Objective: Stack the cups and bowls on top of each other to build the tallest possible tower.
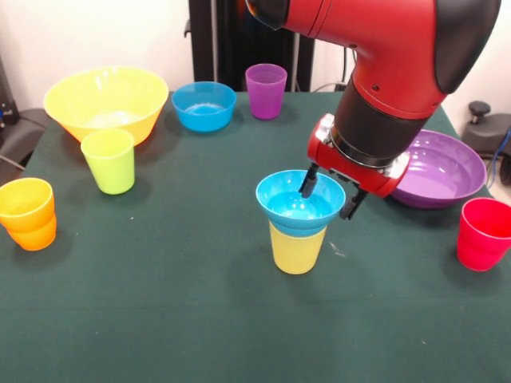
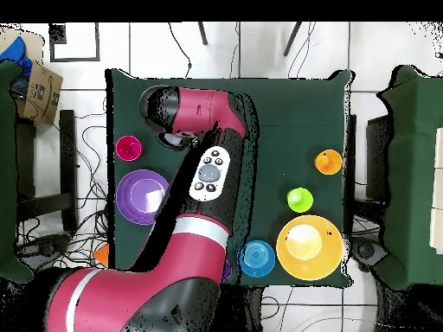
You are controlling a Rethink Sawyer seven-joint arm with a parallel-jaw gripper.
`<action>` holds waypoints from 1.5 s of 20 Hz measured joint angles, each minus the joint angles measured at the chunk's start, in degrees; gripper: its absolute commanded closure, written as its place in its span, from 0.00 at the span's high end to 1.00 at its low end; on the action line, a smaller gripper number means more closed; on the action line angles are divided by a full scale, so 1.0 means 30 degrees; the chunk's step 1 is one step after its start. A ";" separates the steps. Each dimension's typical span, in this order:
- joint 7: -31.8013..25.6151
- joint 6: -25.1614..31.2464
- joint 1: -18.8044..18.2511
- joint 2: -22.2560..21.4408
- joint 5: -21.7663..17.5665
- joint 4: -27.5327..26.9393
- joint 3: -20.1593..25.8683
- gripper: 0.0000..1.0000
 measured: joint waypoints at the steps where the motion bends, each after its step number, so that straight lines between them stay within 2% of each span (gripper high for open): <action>1: 0.0000 0.0004 0.0000 -0.0002 0.0024 0.0000 0.0000 1.00; 16: 0.0000 0.0004 0.0024 -0.0335 0.0568 0.0265 0.0003 1.00; 24: 0.0000 0.0352 0.0661 -0.2727 0.1176 0.2040 -0.0176 1.00; 30: 0.0063 0.2296 0.1989 -0.5477 0.1358 0.2353 -0.0841 1.00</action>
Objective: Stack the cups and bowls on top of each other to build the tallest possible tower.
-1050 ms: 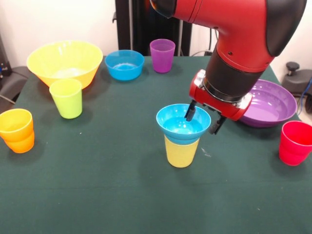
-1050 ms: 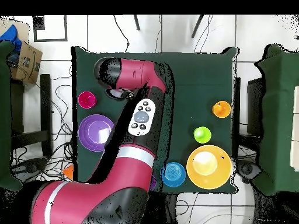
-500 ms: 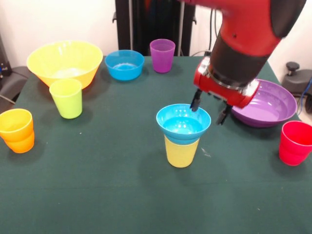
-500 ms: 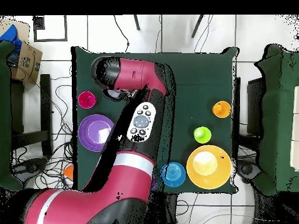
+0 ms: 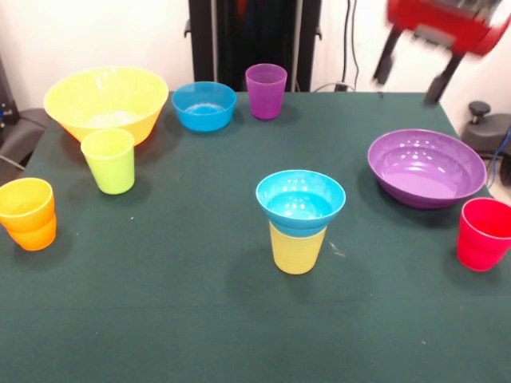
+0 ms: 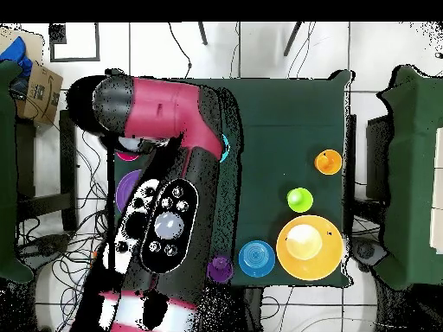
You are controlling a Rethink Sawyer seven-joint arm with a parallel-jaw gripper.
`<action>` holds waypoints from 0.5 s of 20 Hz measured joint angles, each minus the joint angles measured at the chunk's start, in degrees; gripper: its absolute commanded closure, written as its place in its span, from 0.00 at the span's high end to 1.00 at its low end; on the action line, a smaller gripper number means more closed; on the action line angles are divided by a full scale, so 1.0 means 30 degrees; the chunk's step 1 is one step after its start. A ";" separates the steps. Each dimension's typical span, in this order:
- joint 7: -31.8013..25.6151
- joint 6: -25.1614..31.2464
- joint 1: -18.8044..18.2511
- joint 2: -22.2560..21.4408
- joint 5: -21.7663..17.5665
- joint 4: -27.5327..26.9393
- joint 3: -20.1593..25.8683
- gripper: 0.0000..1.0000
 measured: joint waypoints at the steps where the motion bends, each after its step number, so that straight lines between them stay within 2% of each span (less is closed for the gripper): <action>1: 0.0000 0.0130 0.0116 -0.0314 0.0091 0.0041 -0.0014 1.00; 4: 0.0000 0.0063 0.0331 -0.1083 0.0513 0.0365 -0.0014 1.00; 6: 0.0000 -0.0632 0.0410 -0.1646 0.1002 0.0979 -0.0011 1.00; 10: 0.0000 -0.3138 0.0389 -0.2070 0.1491 0.2382 0.0022 1.00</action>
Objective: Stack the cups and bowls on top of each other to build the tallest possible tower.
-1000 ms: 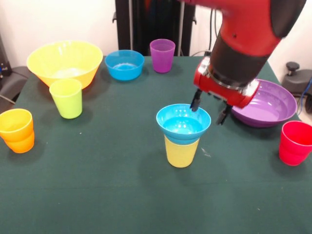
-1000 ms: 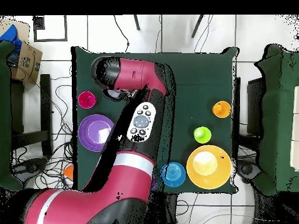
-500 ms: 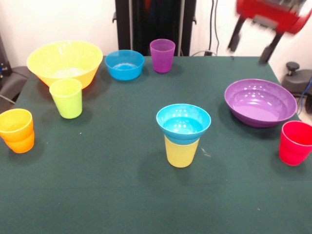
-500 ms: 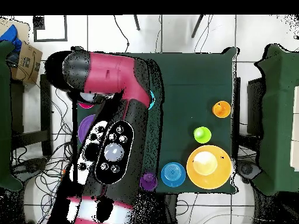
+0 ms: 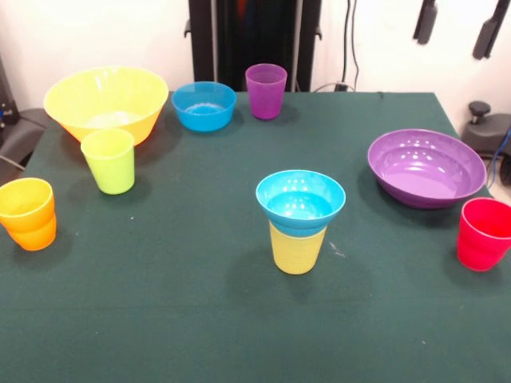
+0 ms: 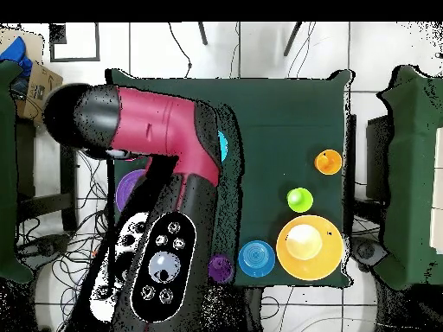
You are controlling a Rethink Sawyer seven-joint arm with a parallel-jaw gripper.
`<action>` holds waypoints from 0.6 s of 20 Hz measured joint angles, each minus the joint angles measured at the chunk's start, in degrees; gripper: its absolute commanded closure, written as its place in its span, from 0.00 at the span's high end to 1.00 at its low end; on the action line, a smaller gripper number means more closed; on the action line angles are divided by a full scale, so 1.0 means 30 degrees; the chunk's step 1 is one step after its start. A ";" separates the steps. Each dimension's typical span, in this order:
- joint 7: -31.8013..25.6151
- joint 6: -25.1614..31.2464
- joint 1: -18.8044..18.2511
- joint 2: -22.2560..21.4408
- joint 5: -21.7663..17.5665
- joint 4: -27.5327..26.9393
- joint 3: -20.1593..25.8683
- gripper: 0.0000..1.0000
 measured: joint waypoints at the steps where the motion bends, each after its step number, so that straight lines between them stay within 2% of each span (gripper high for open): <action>1: 0.0000 -0.1251 -0.0002 -0.0033 0.0107 0.0649 0.0047 1.00; 4: 0.0000 -0.3044 -0.0004 -0.0004 0.0138 0.1622 0.0184 1.00; 5: 0.0000 -0.4328 -0.0004 0.0049 0.0162 0.2401 0.0377 1.00; 10: 0.0000 -0.6604 0.0000 0.0318 0.0154 0.3980 0.1011 1.00; 12: 0.0000 -0.6950 -0.0009 0.0426 0.0154 0.4236 0.1169 1.00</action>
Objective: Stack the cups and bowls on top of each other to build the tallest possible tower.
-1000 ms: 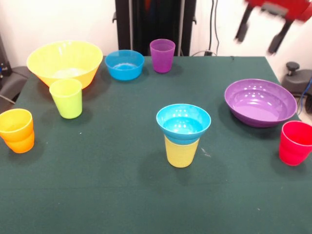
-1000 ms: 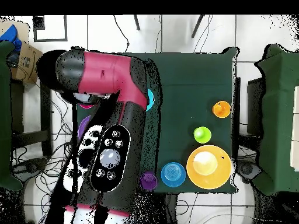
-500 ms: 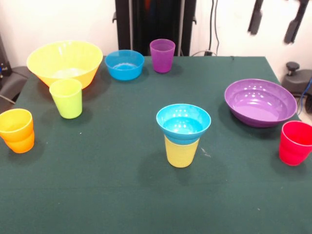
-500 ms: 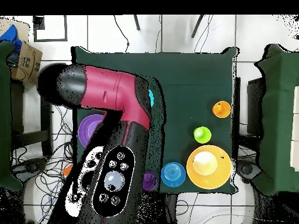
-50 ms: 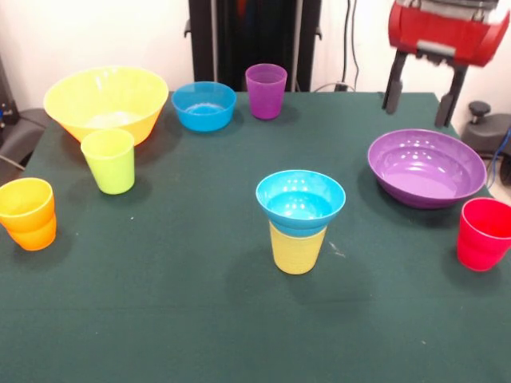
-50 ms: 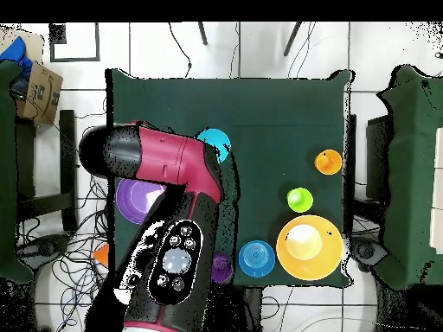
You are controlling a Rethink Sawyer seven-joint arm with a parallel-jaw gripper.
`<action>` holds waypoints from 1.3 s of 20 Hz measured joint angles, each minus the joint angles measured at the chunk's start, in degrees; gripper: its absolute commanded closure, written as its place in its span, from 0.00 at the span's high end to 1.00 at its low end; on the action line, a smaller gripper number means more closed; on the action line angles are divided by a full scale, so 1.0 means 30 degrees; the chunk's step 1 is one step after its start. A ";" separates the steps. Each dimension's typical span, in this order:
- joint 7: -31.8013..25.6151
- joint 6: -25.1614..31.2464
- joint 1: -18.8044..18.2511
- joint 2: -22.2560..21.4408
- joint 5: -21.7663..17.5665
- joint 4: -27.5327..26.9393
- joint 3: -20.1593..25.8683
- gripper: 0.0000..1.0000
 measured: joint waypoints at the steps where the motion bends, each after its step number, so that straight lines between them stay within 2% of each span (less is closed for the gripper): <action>1: 0.0000 -0.0163 -0.0007 0.0053 0.0000 0.0126 0.0084 1.00; 5: 0.0000 -0.1000 -0.0102 0.0339 0.0004 0.1017 0.0790 1.00; 12: 0.0000 -0.1107 -0.0133 0.0542 0.0008 0.1840 0.1081 1.00; 26: 0.0000 -0.1816 -0.1225 0.0386 0.0016 0.3553 0.1694 1.00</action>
